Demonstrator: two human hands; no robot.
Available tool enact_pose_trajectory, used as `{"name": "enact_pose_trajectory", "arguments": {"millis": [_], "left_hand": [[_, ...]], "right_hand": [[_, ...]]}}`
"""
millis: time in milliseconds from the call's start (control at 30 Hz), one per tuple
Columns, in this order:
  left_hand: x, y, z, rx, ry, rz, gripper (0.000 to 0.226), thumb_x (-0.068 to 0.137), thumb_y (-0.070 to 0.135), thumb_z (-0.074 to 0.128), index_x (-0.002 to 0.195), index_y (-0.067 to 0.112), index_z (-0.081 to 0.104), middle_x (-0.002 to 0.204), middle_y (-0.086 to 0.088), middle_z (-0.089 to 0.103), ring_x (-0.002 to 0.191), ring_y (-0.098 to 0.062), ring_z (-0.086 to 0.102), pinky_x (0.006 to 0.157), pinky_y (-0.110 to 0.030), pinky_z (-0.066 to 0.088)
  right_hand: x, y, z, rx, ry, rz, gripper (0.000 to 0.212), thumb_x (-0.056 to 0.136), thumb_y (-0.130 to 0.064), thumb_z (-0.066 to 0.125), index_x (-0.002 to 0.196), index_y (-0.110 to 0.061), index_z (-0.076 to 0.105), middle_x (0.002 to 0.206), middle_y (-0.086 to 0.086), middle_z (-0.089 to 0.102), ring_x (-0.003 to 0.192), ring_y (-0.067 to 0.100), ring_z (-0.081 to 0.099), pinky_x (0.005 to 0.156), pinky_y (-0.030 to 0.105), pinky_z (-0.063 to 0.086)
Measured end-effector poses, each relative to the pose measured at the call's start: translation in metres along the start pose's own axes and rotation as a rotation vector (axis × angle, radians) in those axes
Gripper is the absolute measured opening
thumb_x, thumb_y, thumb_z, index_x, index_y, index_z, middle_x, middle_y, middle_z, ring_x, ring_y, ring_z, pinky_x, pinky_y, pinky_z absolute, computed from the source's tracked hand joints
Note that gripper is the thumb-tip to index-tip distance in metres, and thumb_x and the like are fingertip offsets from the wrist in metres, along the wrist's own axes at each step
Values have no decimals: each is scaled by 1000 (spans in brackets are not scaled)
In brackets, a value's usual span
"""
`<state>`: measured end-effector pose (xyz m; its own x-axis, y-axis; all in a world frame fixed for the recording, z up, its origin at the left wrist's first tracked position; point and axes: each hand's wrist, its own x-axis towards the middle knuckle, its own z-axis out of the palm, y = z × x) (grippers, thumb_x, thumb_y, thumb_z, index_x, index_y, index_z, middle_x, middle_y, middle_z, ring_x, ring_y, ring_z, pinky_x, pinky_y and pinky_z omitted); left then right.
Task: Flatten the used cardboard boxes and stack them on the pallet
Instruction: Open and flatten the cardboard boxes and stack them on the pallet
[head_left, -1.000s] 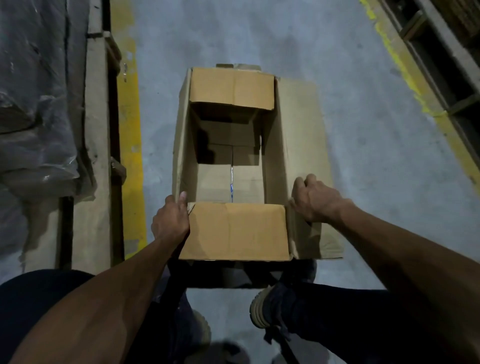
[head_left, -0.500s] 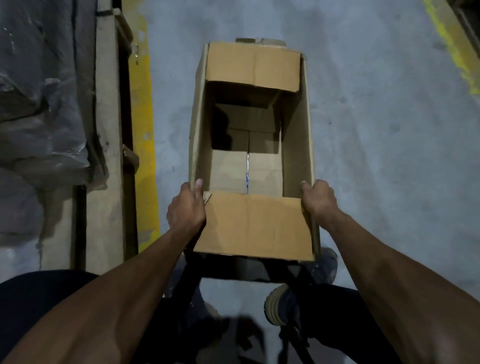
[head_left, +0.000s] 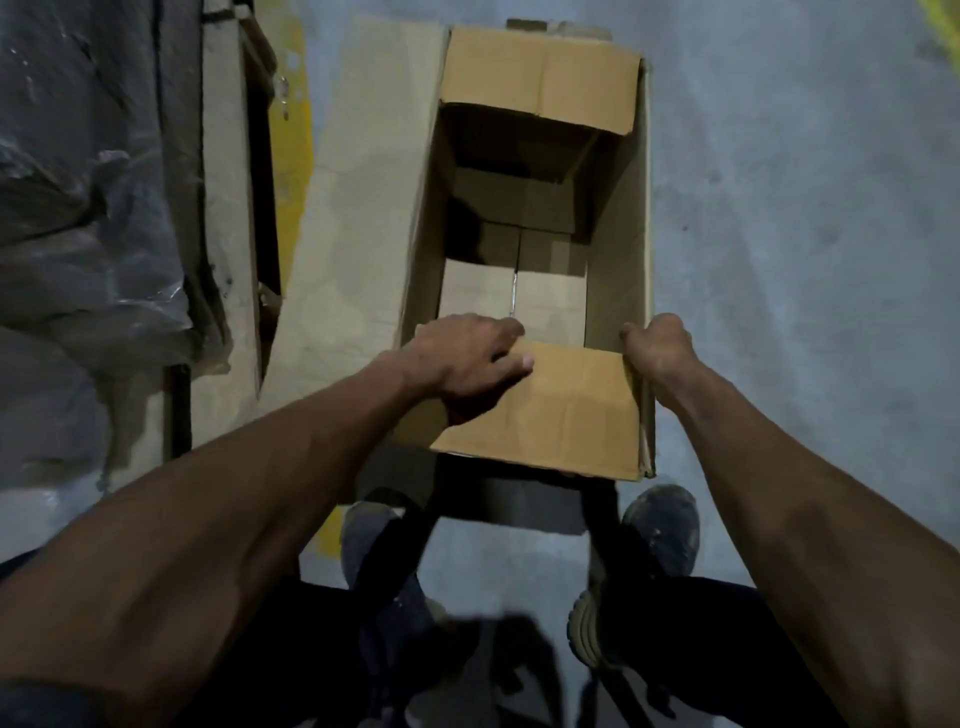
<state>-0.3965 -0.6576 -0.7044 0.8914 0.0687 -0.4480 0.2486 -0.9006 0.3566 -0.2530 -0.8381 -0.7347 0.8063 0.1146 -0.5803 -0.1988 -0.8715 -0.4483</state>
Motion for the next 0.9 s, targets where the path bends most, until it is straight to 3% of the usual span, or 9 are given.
{"name": "enact_pose_trajectory", "arguments": {"millis": [67,200,367,467,533,600,700,833,900], "left_hand": [[7,8,-15,-71,-92,-22,30,97,49,55,100,19,57,97,-4,64,85,-18,57,72,-34,47],[-4,15,-44,-137,-79,82,27,91,38,70,71,26,56,72,5,59,66,-10,57,62,-29,45],[-43,31,-73,-131,-180,228,24,95,38,62,92,17,73,76,14,62,68,-2,59,61,-14,41],[-68,43,-72,-280,-322,170,38,100,46,47,73,27,67,65,18,61,61,2,60,57,-9,40],[-77,47,-54,-234,-419,140,49,102,48,42,81,14,70,78,3,69,70,-6,63,65,-21,44],[-78,49,-30,-84,-456,141,45,104,47,43,106,9,69,102,-10,70,92,-22,64,75,-28,43],[-74,47,4,-4,-504,46,60,97,55,52,134,8,50,126,-15,62,113,-32,58,88,-34,46],[-63,46,46,40,-468,-77,58,81,65,68,107,14,54,111,-9,64,101,-29,60,72,-34,43],[-62,51,57,114,-403,-128,53,81,62,70,107,17,55,114,-9,63,104,-29,60,72,-32,38]], "right_hand": [[1,-4,-9,39,-69,17,15,101,-18,51,101,-4,52,95,13,56,88,31,57,72,39,49],[-2,-8,-25,40,-182,38,14,100,-10,53,89,-1,54,81,14,57,66,27,58,53,33,47],[-8,-8,-26,-28,-181,-41,17,103,-18,54,101,-1,50,91,14,57,77,28,58,67,36,52],[-12,-7,-24,-10,-188,-45,19,103,-22,53,106,-3,50,108,19,60,97,37,64,88,50,58],[-14,-7,-23,-32,-169,-55,20,103,-23,52,105,-3,50,109,20,59,97,37,63,90,52,57],[-16,-8,-20,-37,-153,-63,20,103,-23,52,105,-3,49,108,18,58,94,35,61,90,50,57],[-15,-8,-18,-43,-135,-65,21,103,-23,53,103,-3,49,107,18,57,96,36,61,89,48,57],[-11,-6,-15,-77,-111,-62,20,102,-23,54,101,-3,49,105,18,57,94,35,60,80,44,57],[-10,-6,-13,-97,-104,-69,19,103,-22,53,101,-3,49,103,16,56,91,33,58,72,39,50]]}}
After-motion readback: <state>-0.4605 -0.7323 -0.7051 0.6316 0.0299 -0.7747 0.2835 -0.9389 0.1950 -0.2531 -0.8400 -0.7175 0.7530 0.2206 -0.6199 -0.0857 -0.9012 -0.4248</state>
